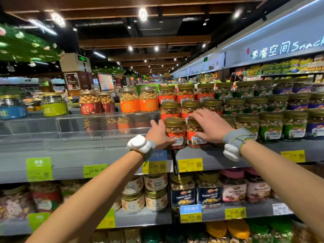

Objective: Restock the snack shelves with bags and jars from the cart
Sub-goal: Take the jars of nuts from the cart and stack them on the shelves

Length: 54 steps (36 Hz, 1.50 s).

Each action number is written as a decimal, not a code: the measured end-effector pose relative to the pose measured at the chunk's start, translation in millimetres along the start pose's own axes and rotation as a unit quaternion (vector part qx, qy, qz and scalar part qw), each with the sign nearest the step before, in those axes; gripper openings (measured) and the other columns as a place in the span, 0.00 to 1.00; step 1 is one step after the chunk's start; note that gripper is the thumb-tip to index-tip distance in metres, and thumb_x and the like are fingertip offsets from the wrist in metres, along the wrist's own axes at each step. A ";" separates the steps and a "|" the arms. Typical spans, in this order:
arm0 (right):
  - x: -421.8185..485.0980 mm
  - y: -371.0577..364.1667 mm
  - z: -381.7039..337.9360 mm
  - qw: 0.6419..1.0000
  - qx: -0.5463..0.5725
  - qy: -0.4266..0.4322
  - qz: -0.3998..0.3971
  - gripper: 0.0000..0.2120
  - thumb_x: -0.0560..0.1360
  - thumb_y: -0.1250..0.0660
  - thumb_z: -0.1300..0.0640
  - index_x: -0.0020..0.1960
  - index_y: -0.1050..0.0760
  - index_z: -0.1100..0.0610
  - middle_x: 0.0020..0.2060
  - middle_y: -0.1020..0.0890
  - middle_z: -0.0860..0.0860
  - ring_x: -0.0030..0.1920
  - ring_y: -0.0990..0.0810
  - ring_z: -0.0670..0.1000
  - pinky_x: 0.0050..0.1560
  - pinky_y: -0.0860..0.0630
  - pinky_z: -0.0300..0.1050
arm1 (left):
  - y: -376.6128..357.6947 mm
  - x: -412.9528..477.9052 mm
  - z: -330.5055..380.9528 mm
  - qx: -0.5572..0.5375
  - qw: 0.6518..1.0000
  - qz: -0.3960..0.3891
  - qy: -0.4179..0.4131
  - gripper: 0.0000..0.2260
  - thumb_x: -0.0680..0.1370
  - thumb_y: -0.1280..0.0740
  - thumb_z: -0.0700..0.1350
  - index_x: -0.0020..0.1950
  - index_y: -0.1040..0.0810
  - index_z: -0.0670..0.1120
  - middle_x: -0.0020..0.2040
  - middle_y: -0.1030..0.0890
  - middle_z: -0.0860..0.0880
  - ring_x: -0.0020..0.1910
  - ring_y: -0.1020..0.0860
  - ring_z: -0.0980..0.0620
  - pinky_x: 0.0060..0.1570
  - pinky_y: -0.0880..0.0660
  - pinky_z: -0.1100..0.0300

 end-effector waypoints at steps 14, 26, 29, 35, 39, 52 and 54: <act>-230.4 -16.8 106.1 0.914 0.308 -0.234 0.125 0.16 0.74 0.30 0.61 0.61 0.24 0.57 0.53 0.25 0.50 0.59 0.26 0.53 0.61 0.30 0.44 | -137.6 -105.3 238.6 -0.095 0.971 0.079 -0.205 0.13 0.79 0.36 0.48 0.61 0.29 0.46 0.51 0.25 0.48 0.47 0.23 0.43 0.38 0.28 0.51; -612.2 -92.0 255.9 0.750 0.272 -0.577 -0.177 0.11 0.78 0.37 0.60 0.47 0.19 0.45 0.46 0.15 0.51 0.49 0.16 0.54 0.44 0.25 0.40 | -428.2 -194.9 449.3 0.029 0.877 -0.287 -0.383 0.18 0.81 0.41 0.43 0.72 0.34 0.44 0.57 0.21 0.35 0.57 0.22 0.35 0.51 0.27 0.45; -687.3 -93.8 263.4 0.690 0.275 -0.639 -0.201 0.20 0.73 0.38 0.68 0.58 0.21 0.49 0.51 0.15 0.51 0.49 0.18 0.50 0.48 0.23 0.40 | -491.0 -230.2 489.6 0.053 0.813 -0.378 -0.440 0.19 0.80 0.41 0.39 0.71 0.36 0.40 0.63 0.27 0.36 0.63 0.26 0.36 0.53 0.29 0.47; -803.6 -95.8 287.0 0.627 0.247 -0.716 -0.180 0.17 0.79 0.36 0.65 0.67 0.25 0.59 0.62 0.21 0.52 0.60 0.22 0.53 0.47 0.33 0.28 | -606.7 -289.9 570.4 0.051 0.726 -0.438 -0.527 0.17 0.79 0.37 0.43 0.67 0.31 0.41 0.66 0.31 0.39 0.68 0.31 0.38 0.61 0.31 0.47; -867.5 -115.6 299.0 0.562 0.228 -0.770 -0.197 0.11 0.79 0.35 0.58 0.60 0.23 0.54 0.47 0.21 0.50 0.48 0.22 0.53 0.43 0.33 0.38 | -681.2 -318.7 604.9 0.074 0.669 -0.466 -0.574 0.16 0.81 0.39 0.44 0.66 0.31 0.40 0.67 0.30 0.38 0.68 0.32 0.38 0.66 0.32 0.45; -1056.2 -222.8 269.7 0.376 0.178 -0.816 -0.400 0.38 0.73 0.59 0.22 0.69 0.27 0.39 0.69 0.24 0.47 0.72 0.30 0.52 0.73 0.40 0.56 | -849.7 -382.6 612.2 0.155 0.495 -0.658 -0.546 0.28 0.84 0.50 0.64 0.77 0.34 0.49 0.70 0.24 0.40 0.66 0.25 0.39 0.64 0.29 0.50; -1051.2 -221.5 272.5 0.385 0.174 -0.810 -0.407 0.39 0.73 0.58 0.22 0.65 0.22 0.42 0.65 0.22 0.48 0.70 0.29 0.52 0.71 0.39 0.56 | -872.6 -394.4 608.0 0.163 0.500 -0.644 -0.556 0.37 0.78 0.57 0.73 0.76 0.34 0.51 0.63 0.20 0.41 0.59 0.21 0.39 0.57 0.25 0.47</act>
Point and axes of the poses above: each hand's wrist, its own x-axis towards the middle knuckle, its own y-axis out of the back of the hand, z = x × y, the point moved 5 cm from there along x, towards the middle knuckle
